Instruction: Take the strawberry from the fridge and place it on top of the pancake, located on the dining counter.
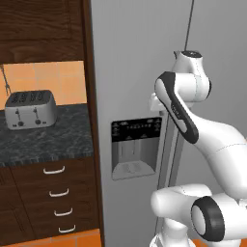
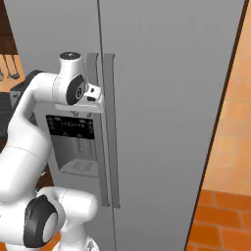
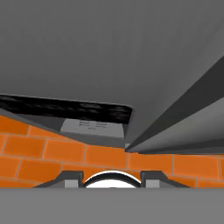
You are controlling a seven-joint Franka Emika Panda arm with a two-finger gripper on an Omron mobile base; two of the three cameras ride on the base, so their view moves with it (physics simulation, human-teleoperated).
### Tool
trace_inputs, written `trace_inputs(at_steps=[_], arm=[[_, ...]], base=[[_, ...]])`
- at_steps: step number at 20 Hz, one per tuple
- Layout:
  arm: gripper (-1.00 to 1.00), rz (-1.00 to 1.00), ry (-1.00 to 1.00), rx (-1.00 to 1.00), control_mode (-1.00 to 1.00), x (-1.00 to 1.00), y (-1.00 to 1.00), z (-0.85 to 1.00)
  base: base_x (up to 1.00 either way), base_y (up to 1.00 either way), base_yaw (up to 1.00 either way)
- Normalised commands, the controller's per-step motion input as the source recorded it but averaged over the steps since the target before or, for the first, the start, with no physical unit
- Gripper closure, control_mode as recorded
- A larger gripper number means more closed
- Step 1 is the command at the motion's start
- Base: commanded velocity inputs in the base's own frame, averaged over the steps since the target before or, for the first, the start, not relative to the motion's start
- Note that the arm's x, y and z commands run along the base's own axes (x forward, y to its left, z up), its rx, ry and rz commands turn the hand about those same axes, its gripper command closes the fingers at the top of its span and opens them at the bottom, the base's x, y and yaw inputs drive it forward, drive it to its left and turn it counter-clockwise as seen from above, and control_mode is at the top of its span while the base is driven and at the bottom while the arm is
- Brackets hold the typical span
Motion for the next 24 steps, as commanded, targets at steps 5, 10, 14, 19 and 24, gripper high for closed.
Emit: trace_inputs(at_steps=[5,10,14,19,24], arm=[[-1.00,0.00,0.00,0.00,1.00,0.00,0.00,0.00],[-1.00,0.00,0.00,0.00,1.00,0.00,0.00,0.00],[-1.00,0.00,0.00,0.00,1.00,0.00,0.00,0.00],[-1.00,0.00,0.00,0.00,1.00,0.00,0.00,0.00],[-1.00,0.00,0.00,0.00,1.00,0.00,0.00,0.00]], base=[[-0.21,-0.32,-0.01],[-0.76,-0.68,0.00],[-0.49,0.19,0.00],[-0.02,0.33,0.00],[0.00,-0.14,0.00]])
